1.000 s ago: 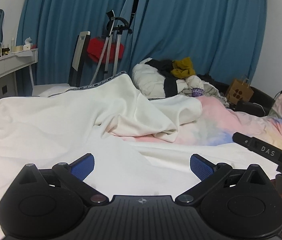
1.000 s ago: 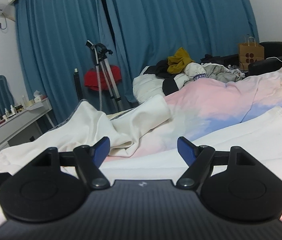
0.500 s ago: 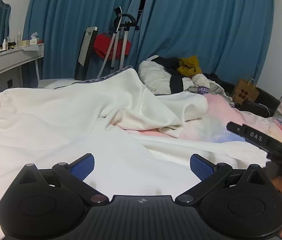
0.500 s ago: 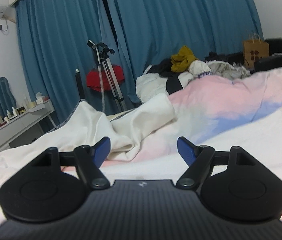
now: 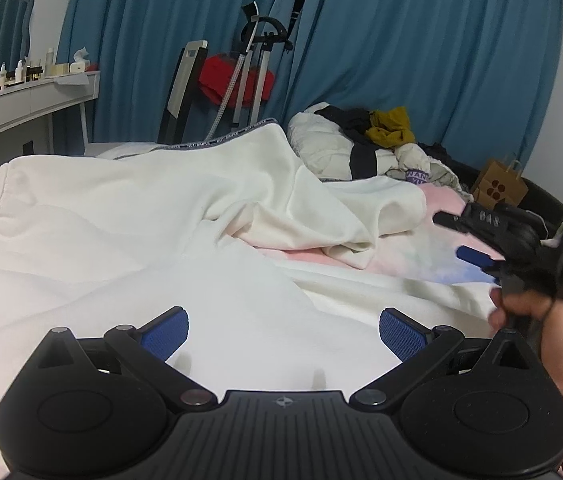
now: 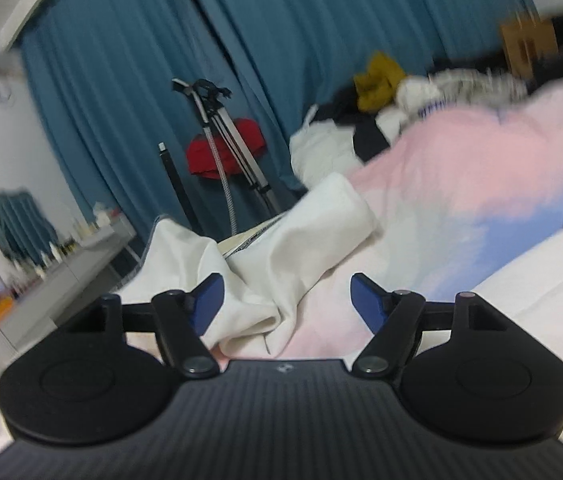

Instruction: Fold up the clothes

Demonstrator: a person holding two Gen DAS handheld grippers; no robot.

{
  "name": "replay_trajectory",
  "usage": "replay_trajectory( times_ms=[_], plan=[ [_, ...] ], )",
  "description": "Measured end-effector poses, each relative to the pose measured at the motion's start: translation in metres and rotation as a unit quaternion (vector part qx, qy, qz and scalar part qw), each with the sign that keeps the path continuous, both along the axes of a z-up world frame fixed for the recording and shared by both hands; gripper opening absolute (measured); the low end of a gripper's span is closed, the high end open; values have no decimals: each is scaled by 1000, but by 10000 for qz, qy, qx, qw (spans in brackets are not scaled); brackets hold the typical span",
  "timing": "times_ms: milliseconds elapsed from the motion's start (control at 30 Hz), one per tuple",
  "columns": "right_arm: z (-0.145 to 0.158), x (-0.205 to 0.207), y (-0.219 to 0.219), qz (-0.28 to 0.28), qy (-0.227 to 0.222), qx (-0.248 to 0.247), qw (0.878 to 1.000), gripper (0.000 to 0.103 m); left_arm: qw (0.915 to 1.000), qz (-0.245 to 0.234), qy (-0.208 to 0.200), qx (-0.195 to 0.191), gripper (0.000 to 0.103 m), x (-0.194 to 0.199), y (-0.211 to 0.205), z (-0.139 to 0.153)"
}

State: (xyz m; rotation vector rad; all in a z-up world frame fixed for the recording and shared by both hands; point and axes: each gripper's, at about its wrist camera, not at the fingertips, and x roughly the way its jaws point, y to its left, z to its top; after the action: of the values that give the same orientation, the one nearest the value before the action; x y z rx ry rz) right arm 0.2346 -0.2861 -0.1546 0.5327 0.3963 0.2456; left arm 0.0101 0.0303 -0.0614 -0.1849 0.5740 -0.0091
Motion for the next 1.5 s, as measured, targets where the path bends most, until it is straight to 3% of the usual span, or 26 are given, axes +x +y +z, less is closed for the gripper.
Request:
replay_trajectory(
  times_ms=[200, 400, 467, 633, 800, 833, 900, 933, 1167, 1367, 1500],
  plan=[
    [-25, 62, -18, 143, 481, 1230, 9911, 74, 9999, -97, 131, 41, 103, 7, -4, -13],
    [-47, 109, -15, 313, 888, 1484, 9844, 74, 9994, -46, 342, -15, 103, 24, -6, -28],
    [-61, 122, -20, 301, 981, 1863, 9771, 74, 9990, -20, 439, -117, 103, 32, -7, -33],
    [-77, 154, -23, 360, 861, 2460, 9648, 74, 9992, -32, 405, -59, 103, 45, -12, -42],
    [-80, 173, -24, 301, 712, 2493, 9653, 71, 9991, -6, 428, -66, 103, 59, -17, -53],
    [-81, 174, -26, 250, 703, 2468, 9662, 65, 9989, -8, 461, -66, 103, 61, -18, -55],
    [-82, 175, -29, 147, 682, 2424, 9677, 17, 9988, -12, 480, 9, 103, 65, -22, -58],
    [-82, 172, -33, 93, 648, 2478, 9666, 13, 9990, -12, 453, 54, 103, 66, -24, -58],
    [-43, 135, -79, -505, -32, 2498, 9670, 8, 9994, -253, 50, 222, 103, 58, -37, -43],
    [5, 80, -183, -1631, -902, 2197, 9576, 7, 9979, -602, -112, 190, 103, 51, -46, -35],
    [-5, 55, -240, -2210, -803, 2002, 9511, 7, 9981, -612, -45, 82, 103, 54, -47, -35]
  ],
)
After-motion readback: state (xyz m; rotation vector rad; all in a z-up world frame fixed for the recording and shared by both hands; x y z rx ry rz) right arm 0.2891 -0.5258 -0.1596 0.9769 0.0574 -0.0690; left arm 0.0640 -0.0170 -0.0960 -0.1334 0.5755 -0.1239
